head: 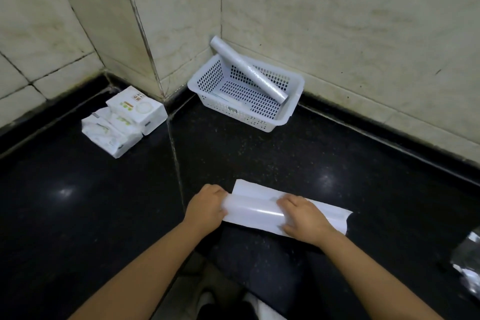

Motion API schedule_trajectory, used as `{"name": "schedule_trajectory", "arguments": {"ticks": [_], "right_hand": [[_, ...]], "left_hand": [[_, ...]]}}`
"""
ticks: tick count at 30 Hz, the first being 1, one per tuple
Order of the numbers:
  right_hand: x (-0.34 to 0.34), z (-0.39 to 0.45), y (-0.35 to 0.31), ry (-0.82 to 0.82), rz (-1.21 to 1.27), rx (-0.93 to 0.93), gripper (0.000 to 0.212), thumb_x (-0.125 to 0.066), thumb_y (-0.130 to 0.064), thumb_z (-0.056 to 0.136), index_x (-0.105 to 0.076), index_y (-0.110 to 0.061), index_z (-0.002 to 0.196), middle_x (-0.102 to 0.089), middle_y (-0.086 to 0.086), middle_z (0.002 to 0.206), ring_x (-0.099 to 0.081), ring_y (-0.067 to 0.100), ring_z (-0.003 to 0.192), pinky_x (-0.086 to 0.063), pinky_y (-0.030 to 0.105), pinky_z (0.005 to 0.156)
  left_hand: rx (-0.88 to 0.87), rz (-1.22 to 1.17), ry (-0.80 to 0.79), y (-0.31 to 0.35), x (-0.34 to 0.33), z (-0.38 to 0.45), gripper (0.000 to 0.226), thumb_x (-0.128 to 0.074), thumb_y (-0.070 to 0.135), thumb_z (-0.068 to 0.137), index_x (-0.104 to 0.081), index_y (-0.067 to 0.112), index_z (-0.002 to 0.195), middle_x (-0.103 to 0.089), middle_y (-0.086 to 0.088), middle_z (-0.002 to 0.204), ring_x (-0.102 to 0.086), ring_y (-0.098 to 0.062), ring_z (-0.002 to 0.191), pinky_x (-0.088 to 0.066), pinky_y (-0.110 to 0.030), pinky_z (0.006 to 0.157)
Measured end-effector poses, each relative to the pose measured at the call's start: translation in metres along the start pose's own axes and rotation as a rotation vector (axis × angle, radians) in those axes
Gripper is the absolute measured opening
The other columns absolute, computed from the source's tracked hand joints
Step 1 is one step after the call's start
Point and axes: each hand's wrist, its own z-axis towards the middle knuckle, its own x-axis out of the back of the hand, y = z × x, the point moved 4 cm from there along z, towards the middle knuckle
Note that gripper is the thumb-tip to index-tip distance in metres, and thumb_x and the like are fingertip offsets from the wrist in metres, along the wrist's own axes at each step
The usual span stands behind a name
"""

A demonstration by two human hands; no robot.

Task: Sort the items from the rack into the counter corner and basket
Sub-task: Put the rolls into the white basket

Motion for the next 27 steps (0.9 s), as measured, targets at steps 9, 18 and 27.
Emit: {"name": "schedule_trajectory", "arguments": {"ticks": [9,18,27], "right_hand": [[0.009,-0.003,0.002,0.015,0.098,-0.080,0.066,-0.058,-0.039,0.084,-0.028,-0.023,0.140,-0.040,-0.002,0.143,-0.036,0.016,0.128,-0.027,0.022,0.106],[0.116,0.012,0.006,0.405,0.333,-0.173,0.049,-0.072,-0.019,0.073,-0.052,-0.018,0.118,-0.051,-0.007,0.102,-0.046,0.011,0.092,-0.035,0.026,0.079],[0.187,0.126,0.045,0.590,0.311,-0.200,0.046,-0.070,-0.017,0.073,-0.053,-0.009,0.115,-0.064,0.014,0.108,-0.058,0.029,0.093,-0.042,0.033,0.070]], "left_hand": [[-0.073,-0.169,0.157,-0.012,0.027,-0.001,0.043,-0.048,0.027,0.093,-0.047,0.011,0.133,-0.048,-0.004,0.137,-0.041,-0.017,0.126,-0.031,-0.026,0.106],[0.003,-0.438,0.435,-0.045,0.116,0.051,0.044,-0.057,0.017,0.090,-0.047,0.002,0.131,-0.053,-0.015,0.131,-0.048,-0.025,0.123,-0.040,-0.038,0.105],[-0.109,-0.117,0.473,-0.018,0.162,0.181,0.048,-0.060,0.021,0.086,-0.049,0.004,0.130,-0.051,-0.014,0.131,-0.042,-0.027,0.123,-0.035,-0.034,0.102]]}}
